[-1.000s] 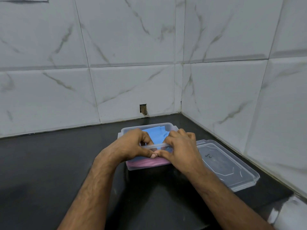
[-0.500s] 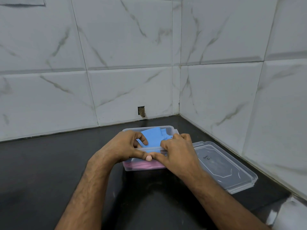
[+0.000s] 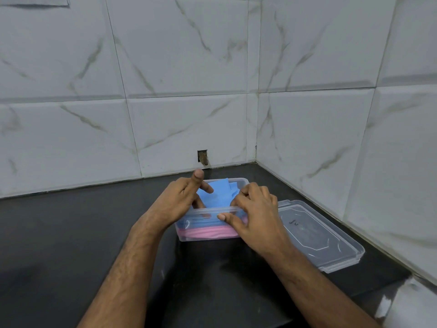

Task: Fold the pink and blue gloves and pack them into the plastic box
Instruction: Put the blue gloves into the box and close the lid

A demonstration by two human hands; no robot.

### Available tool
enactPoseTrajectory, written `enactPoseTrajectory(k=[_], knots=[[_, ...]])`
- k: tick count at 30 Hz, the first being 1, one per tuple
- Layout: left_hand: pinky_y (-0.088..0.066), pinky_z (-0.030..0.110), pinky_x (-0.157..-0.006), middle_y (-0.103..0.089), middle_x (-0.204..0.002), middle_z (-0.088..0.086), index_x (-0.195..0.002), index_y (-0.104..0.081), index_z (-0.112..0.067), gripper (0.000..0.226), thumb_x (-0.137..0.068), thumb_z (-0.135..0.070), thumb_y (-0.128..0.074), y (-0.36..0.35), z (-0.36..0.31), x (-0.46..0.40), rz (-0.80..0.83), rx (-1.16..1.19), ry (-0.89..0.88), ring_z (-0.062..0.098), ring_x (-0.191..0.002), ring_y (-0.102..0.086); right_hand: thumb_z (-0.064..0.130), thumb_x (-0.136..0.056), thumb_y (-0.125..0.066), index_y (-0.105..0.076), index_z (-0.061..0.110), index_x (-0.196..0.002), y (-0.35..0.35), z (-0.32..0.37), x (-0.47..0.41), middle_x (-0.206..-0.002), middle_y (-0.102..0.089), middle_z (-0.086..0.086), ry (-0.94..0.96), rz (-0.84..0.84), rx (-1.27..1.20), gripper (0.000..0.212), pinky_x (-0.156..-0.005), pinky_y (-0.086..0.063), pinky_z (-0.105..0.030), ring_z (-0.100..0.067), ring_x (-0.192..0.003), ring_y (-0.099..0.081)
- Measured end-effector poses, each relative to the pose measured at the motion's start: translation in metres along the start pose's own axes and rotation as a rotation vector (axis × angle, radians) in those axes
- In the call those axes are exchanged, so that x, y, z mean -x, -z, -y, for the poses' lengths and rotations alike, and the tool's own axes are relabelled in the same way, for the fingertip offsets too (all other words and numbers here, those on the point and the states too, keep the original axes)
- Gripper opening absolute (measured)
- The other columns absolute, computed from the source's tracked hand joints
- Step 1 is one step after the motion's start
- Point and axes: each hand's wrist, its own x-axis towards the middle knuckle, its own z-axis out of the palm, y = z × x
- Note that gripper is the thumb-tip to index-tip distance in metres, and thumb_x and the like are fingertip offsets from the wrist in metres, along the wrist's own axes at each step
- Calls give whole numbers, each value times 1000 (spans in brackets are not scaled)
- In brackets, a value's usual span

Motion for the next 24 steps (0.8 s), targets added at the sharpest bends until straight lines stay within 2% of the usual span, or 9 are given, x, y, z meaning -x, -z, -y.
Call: enactPoseTrajectory(k=[3,7,10,12,15,17,21,24], knots=[[-48,27,-79,-75,-66,2,-96,-74,-30,84,-90,-85,-11,-5,1,-1,-67,46,-39,10,-72,-71,73,-83,-48,-62,33,-99,2,2,3,-109,-49,13,-1,-31,-48,45,-89,-32,-31,-6,-104,-39],[-48,31,-77,-71,-70,-4,-91,-78,-34,88,-87,-87,-7,-9,-3,0,-70,-48,-103,5,-68,-63,73,-85,-52,-59,35,-111,5,1,5,-118,-49,16,0,17,-39,46,-95,-26,-29,-7,-114,-43],[-52,35,-86,-73,-72,-10,-77,-82,-32,97,-88,-84,-2,-11,-7,0,4,-62,-111,8,-75,-65,78,-83,-46,-64,37,-116,5,0,5,-131,-47,16,-12,75,-5,56,-99,-19,-28,-6,-126,-39],[-52,43,-93,-77,-77,-10,-69,-81,-27,98,-92,-81,-2,-11,-9,1,33,-83,-103,12,-82,-69,79,-81,-49,-65,37,-113,5,-1,5,-133,-47,15,-20,68,-24,55,-97,-15,-26,-6,-127,-38],[-52,47,-93,-77,-76,-8,-62,-77,-27,95,-91,-80,-3,-10,-10,2,19,-101,-122,14,-81,-70,81,-79,-48,-62,37,-116,6,1,6,-131,-46,15,-23,65,-21,59,-97,-14,-25,-5,-126,-38],[-53,45,-90,-76,-74,-8,-62,-77,-25,96,-91,-80,-4,-10,-10,2,10,-105,-146,11,-78,-69,83,-77,-43,-60,37,-118,7,2,6,-129,-46,15,-34,67,-24,64,-97,-15,-26,-5,-124,-38],[-50,30,-79,-74,-71,-9,-66,-79,-24,98,-87,-84,-5,-14,-13,0,-49,-73,-211,5,-74,-66,83,-77,-44,-56,37,-125,11,5,5,-131,-47,14,-67,85,-25,68,-97,-18,-28,-7,-124,-40],[-51,29,-80,-74,-74,-8,-73,-80,-25,99,-84,-89,-4,-19,-17,2,-102,-74,-230,3,-77,-66,78,-82,-48,-51,35,-136,14,7,8,-139,-44,12,-93,104,13,69,-101,-20,-31,-10,-131,-37]])
